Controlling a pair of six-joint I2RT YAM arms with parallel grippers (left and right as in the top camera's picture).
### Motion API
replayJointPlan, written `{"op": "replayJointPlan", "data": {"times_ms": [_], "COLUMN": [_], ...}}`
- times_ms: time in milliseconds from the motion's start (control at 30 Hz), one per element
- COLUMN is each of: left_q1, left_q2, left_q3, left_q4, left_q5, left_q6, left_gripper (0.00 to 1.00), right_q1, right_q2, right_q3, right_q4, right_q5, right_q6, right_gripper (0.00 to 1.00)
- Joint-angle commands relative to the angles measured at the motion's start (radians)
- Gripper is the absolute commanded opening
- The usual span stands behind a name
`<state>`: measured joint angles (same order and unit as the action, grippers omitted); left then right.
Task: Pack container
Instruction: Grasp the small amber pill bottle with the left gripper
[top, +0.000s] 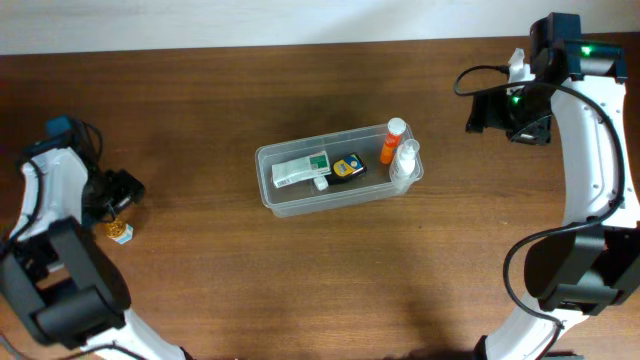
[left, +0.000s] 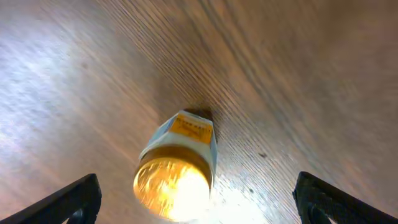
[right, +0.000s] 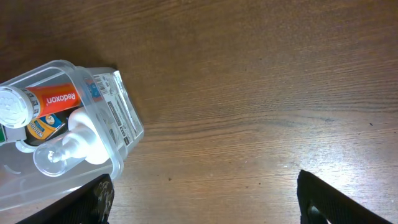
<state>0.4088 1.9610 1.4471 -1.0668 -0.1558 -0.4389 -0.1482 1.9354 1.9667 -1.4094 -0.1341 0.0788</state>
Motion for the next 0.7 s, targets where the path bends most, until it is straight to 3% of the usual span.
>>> {"op": "replayJointPlan", "data": {"times_ms": [0,333,433,533,667], "left_q1": [0.003,0.003,0.003,0.003,0.003], "left_q2": [0.07,0.108,0.108,0.108,0.108], "left_q3": [-0.007,-0.007,-0.007,-0.007,-0.007], "left_q4": [-0.006,0.012,0.012,0.018,0.029], "left_q5": [0.01,0.009,0.009,0.009,0.009], "left_q6": [-0.013,-0.013,-0.013,-0.013,-0.013], "left_gripper": [0.99,0.99,0.89,0.65,0.59], "right_q1": [0.004,0.004,0.004,0.004,0.004], "right_q2": [0.004,0.004,0.004,0.004,0.004], "right_q3": [-0.002,-0.002,-0.002,-0.002,-0.002], "right_q4": [-0.001,0.0,0.0,-0.001,-0.001], "right_q5": [-0.014,-0.014,-0.014,-0.014,-0.014], "right_q6": [0.005,0.004,0.004,0.004,0.004], "right_gripper": [0.86,0.86,0.86,0.86,0.86]}}
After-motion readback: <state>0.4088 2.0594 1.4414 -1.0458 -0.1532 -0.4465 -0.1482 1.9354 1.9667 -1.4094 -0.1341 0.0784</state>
